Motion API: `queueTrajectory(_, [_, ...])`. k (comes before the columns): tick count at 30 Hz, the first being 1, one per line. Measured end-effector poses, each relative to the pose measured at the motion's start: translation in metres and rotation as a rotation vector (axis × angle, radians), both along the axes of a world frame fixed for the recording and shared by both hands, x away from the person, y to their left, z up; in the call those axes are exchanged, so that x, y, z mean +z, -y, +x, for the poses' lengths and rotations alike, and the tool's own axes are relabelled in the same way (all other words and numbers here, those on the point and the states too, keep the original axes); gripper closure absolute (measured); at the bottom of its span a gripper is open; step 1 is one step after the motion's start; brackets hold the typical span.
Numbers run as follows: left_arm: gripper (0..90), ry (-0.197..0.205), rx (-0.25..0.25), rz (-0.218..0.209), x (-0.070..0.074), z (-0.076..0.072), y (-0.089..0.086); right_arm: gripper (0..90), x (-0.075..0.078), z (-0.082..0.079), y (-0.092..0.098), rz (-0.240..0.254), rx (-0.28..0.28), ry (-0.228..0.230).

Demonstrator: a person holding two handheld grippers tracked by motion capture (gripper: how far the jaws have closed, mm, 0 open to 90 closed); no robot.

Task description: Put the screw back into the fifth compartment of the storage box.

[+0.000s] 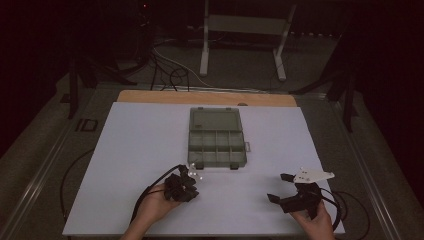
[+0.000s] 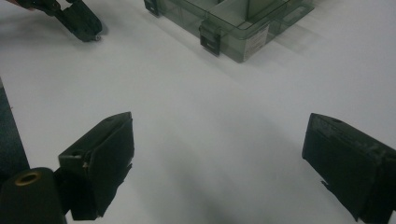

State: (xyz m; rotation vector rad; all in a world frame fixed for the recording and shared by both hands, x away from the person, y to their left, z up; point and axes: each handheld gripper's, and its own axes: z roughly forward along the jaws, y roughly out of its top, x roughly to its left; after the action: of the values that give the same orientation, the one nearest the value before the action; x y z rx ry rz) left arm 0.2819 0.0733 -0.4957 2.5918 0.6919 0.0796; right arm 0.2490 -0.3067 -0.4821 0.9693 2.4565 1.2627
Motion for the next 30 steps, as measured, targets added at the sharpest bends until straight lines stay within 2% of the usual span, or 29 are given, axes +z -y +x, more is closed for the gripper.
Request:
queueTrajectory(6, [80.5,-0.011,0.001,-0.007,-0.0001,-0.0006,0.0008,8.9,0.0001,0.0,0.0,0.001,0.0,0.0])
queueTrajectory(18, [86.8,-0.008,-0.005,0.002,-0.0001,-0.0002,0.0012,8.9,-0.0001,0.0003,-0.0004,0.001,0.004,-0.003])
queueTrajectory(30, [87.3,-0.012,-0.015,0.009,0.0008,0.001,0.0022,8.9,-0.0012,0.0013,-0.0007,0.002,0.005,-0.002])
